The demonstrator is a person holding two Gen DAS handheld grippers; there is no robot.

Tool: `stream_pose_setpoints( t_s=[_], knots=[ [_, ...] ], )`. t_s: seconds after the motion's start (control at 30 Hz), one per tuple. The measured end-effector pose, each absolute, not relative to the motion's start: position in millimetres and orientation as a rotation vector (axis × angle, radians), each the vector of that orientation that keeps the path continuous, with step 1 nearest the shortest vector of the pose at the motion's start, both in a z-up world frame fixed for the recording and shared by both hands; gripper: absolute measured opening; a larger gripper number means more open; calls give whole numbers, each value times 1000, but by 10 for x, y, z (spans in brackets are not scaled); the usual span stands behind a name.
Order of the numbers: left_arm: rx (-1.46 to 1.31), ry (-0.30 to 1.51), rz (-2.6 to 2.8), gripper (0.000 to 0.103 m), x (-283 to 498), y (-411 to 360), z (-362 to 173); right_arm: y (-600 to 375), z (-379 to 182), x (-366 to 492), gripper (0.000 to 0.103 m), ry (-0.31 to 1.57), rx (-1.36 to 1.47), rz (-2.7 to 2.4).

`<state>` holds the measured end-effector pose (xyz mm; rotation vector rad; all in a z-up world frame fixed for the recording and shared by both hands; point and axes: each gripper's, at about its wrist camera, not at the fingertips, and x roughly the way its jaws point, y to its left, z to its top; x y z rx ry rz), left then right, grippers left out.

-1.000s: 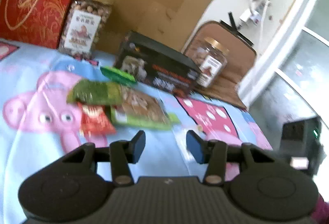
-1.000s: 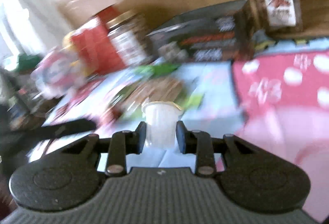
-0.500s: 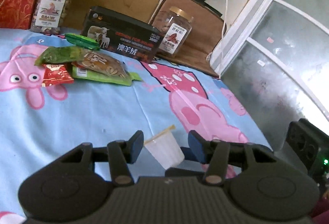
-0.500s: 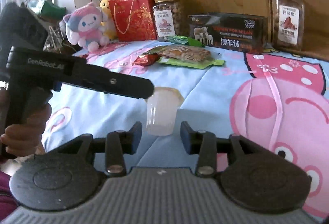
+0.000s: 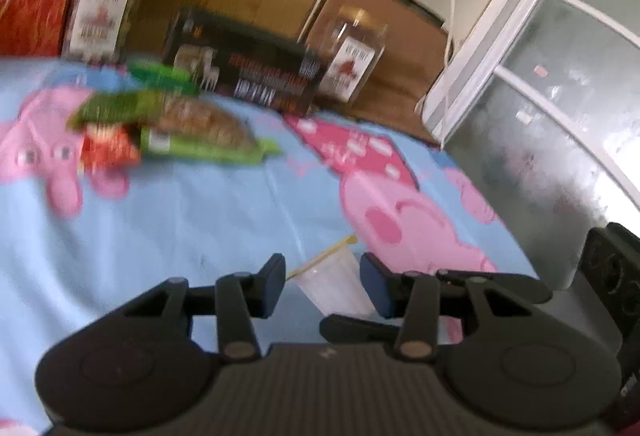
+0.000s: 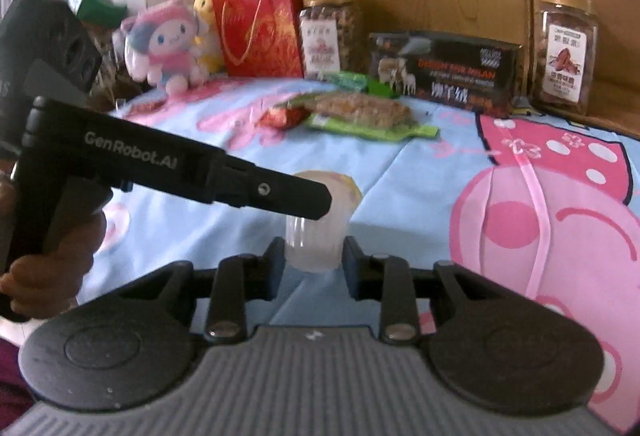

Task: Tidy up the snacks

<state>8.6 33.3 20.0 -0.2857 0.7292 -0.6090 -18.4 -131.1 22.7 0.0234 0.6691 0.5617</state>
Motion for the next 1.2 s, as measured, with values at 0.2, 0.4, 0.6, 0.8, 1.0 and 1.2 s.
stream_pose_setpoints(
  t_s=[0.2, 0.4, 0.6, 0.8, 1.0, 1.2],
  knots=[
    [-250, 593, -600, 41, 562, 246, 695, -1335, 555, 189, 34, 535, -1, 534],
    [-253, 495, -531, 41, 1534, 133, 1075, -1399, 811, 1182, 34, 433, 70, 482],
    [-333, 593, -472, 40, 2573, 26, 959, -1401, 663, 2116, 33, 472, 113, 392],
    [-314, 622, -454, 42, 2876, -141, 749, -1381, 409, 2388, 38, 490, 49, 317],
    [-336, 548, -488, 43, 2558, 207, 910, -1413, 485, 2159, 55, 433, 48, 302],
    [-424, 449, -323, 46, 1894, 1216, 923, -1406, 428, 1866, 52, 586, 218, 544]
  ],
)
